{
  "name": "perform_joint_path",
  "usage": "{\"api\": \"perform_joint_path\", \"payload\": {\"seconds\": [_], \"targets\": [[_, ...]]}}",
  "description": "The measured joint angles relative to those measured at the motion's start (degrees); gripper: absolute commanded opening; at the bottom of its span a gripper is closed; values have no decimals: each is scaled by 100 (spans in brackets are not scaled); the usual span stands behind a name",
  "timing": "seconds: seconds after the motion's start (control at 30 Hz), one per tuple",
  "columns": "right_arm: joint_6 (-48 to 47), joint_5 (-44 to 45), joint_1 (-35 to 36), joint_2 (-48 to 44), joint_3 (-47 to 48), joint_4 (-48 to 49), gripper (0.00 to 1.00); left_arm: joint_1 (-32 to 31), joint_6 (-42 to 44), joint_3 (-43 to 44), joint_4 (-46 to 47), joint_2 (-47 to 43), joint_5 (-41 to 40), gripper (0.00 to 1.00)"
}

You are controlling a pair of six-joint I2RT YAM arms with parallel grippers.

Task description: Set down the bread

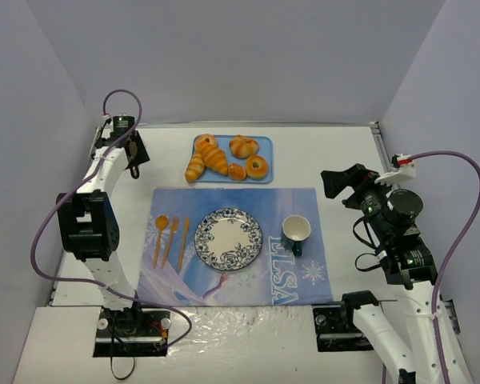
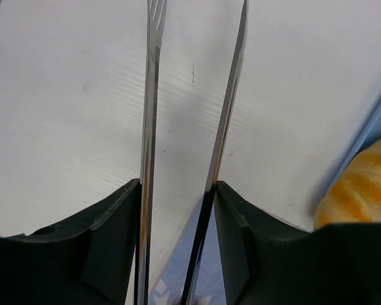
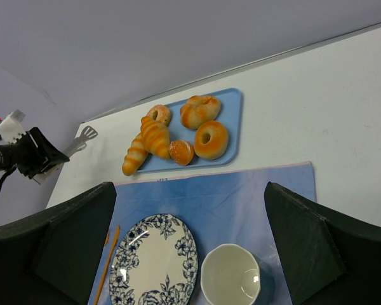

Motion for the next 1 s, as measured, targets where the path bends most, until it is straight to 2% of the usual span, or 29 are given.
{"api": "perform_joint_path", "payload": {"seconds": [0.33, 0.77, 1.0], "targets": [[35, -5, -2, 2, -12, -1, 100, -126, 37, -66, -226, -538, -225, 43], [35, 1, 0, 2, -21, 1, 100, -1321, 295, -15, -766, -1314, -244, 43], [35, 3, -1, 2, -49, -2, 100, -1835, 356, 305, -944, -1498, -177, 43]]}}
